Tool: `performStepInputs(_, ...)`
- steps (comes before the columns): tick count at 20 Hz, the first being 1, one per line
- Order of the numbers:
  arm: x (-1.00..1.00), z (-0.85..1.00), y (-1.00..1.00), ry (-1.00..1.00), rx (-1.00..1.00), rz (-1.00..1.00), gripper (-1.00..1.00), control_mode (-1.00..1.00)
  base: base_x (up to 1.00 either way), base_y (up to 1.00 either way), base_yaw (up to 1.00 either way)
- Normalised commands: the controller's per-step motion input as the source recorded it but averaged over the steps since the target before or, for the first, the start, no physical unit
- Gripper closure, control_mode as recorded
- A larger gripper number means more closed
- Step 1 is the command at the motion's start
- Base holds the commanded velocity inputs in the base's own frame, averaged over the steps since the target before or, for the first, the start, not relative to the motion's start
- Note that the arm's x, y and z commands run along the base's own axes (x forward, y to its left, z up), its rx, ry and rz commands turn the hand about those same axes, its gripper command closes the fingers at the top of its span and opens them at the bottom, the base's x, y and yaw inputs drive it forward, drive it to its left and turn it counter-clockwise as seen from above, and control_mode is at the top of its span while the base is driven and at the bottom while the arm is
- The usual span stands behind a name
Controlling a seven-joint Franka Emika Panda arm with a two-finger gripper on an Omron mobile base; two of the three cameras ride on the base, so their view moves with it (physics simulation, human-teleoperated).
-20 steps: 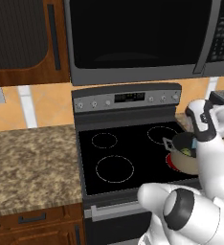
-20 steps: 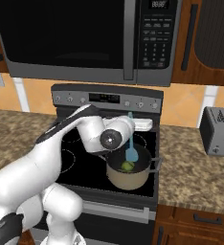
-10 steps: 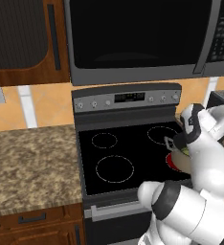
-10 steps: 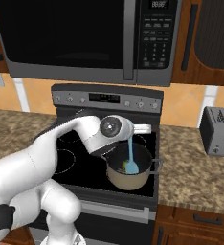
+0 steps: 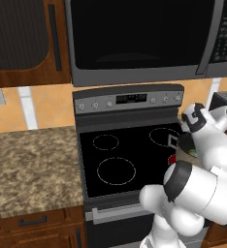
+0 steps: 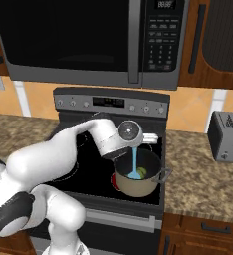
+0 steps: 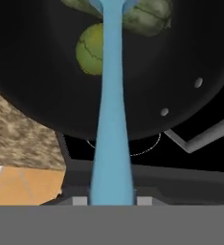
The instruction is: Put the lime and cucumber in the pot. Retrieve the spatula and lightly stir the vegetables in the pot.
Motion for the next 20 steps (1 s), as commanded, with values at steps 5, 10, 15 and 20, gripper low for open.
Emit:
performStepInputs(5, 0.31, -0.30, 0.06, -0.14, 0.18, 0.17, 1.00, -1.00, 0.00, 0.00, 0.00)
performStepInputs(10, 0.06, -0.10, 0.18, -0.30, 0.16, 0.22, 1.00, -1.00, 0.00, 0.00, 0.00)
performStepInputs(15, -0.35, 0.00, 0.31, -0.22, 0.16, 0.23, 1.00, -1.00, 0.00, 0.00, 0.00)
performStepInputs(20, -0.44, 0.21, 0.41, -0.08, 0.19, 0.20, 1.00, -1.00, 0.00, 0.00, 0.00)
